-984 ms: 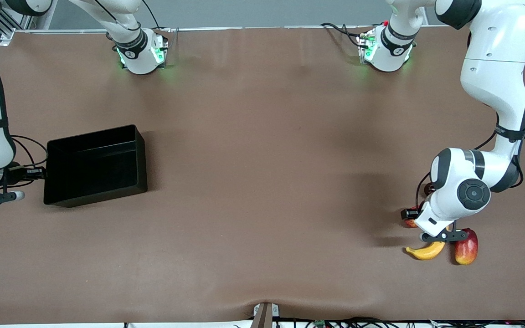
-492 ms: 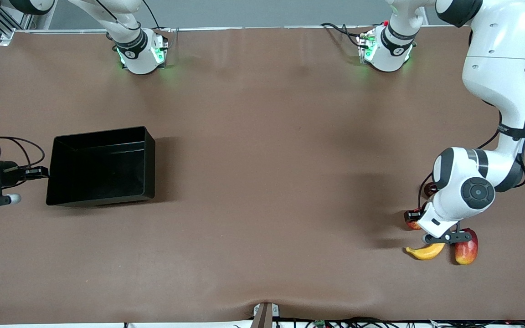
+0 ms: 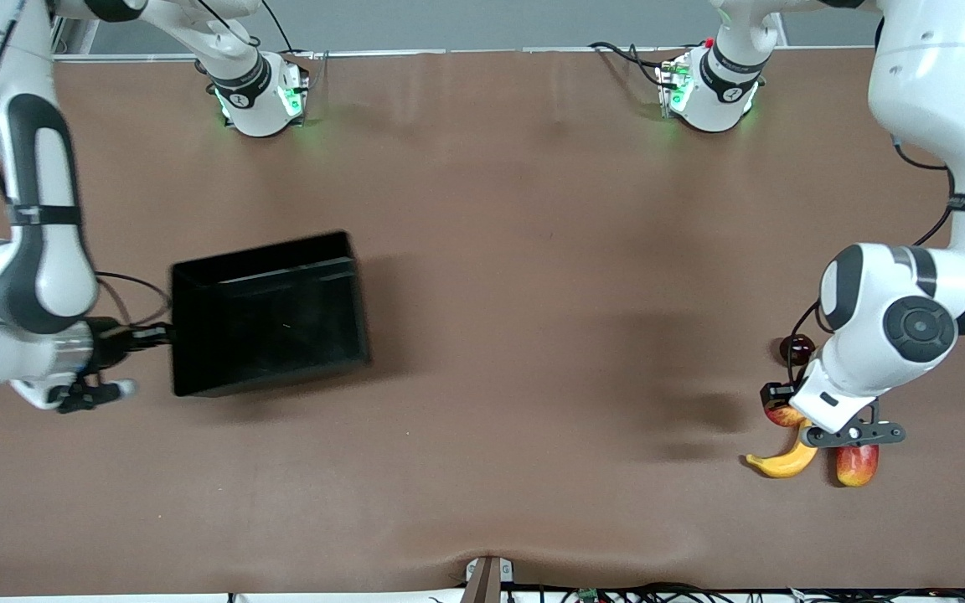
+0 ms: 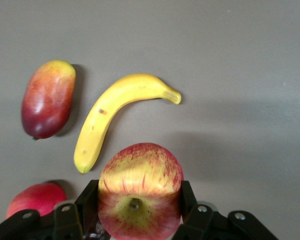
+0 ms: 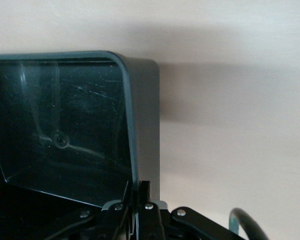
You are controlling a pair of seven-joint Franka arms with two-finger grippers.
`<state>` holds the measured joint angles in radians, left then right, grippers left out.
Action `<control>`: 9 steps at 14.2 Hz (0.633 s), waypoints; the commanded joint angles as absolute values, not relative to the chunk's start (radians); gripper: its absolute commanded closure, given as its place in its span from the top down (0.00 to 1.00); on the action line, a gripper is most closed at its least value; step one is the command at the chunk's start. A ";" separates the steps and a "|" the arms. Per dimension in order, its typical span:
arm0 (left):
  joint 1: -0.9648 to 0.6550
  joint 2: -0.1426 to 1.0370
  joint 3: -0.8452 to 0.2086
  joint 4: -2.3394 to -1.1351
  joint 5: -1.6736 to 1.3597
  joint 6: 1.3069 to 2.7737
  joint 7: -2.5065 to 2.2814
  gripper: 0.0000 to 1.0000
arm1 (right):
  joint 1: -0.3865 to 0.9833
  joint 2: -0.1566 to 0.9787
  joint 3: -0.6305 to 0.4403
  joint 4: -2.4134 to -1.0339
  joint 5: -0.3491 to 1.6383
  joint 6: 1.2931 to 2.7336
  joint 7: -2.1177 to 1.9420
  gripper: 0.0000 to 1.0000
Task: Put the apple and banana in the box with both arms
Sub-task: 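Push the box with the right gripper while the left gripper lifts the apple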
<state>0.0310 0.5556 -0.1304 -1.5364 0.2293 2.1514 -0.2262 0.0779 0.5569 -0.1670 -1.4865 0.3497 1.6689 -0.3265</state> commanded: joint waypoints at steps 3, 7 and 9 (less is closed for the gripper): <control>0.031 0.479 -0.173 -1.491 0.238 2.019 -0.230 0.00 | 0.210 0.557 -0.175 -1.482 0.434 1.680 -0.276 0.00; 0.029 0.453 -0.218 -1.448 0.235 1.947 -0.238 0.00 | 0.366 0.583 -0.175 -1.485 0.477 1.801 -0.051 0.00; 0.031 0.451 -0.248 -1.437 0.233 1.922 -0.242 0.00 | 0.438 0.609 -0.175 -1.486 0.497 1.885 0.065 0.00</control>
